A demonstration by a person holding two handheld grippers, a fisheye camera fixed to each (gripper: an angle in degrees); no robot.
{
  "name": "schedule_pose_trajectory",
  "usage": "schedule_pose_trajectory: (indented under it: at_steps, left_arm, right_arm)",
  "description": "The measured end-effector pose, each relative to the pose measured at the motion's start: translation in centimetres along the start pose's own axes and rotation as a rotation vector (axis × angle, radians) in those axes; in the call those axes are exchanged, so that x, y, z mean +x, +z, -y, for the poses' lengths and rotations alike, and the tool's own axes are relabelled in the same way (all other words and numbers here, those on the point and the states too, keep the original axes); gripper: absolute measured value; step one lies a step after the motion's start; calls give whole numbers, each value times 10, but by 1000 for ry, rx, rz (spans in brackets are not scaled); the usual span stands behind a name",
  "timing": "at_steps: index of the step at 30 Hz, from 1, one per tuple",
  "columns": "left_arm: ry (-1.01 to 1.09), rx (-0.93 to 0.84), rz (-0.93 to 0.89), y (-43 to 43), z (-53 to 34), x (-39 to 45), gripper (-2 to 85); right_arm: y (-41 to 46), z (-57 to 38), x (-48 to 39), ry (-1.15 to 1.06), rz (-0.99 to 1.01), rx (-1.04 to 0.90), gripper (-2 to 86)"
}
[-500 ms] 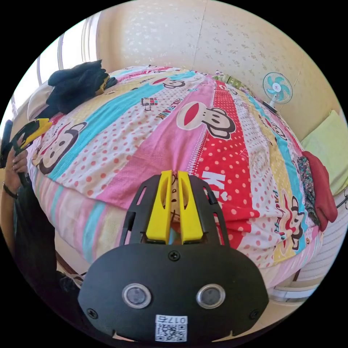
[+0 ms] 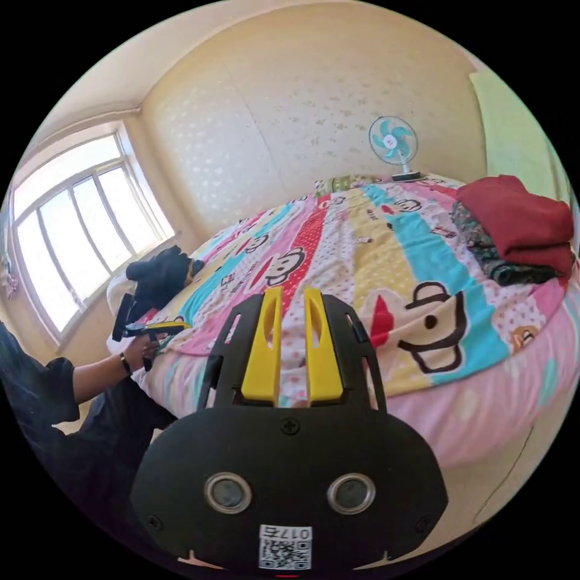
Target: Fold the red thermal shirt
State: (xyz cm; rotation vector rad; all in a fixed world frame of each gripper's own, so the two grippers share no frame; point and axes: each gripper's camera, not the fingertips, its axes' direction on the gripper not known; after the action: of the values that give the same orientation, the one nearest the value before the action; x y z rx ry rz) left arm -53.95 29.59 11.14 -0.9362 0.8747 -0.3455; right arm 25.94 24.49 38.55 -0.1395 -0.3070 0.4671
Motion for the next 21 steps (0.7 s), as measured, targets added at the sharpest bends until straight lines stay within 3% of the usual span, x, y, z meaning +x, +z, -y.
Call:
schedule_pose_trajectory:
  at_steps: [4,6,8,10,14,17,21]
  left_arm:
    - [11,-2,31,19,-5,9,88]
    - [11,-3,35,30,-7,12,88]
    - [8,-4,29,37,-8,12,88]
    - [0,-5,17,45,-9,11,87]
    - [-31,-6,-23,60,-10,5,80]
    - [-45,-8,-32,70,-10,4,77]
    - [-26,-11,15,81,-8,18,76]
  right_arm:
    - [-113,84,118,258,-92,234,112]
    - [-146,116,138,220,-239,355,124]
    - [-152,145,155,155,-516,352,161]
    - [-133,166,191,194,-752,161,194]
    - [-97,164,240,364,-451,-116,144]
    - [-100,158,226,442,-454,-5,75]
    - [-96,174,162,318,98,205,39]
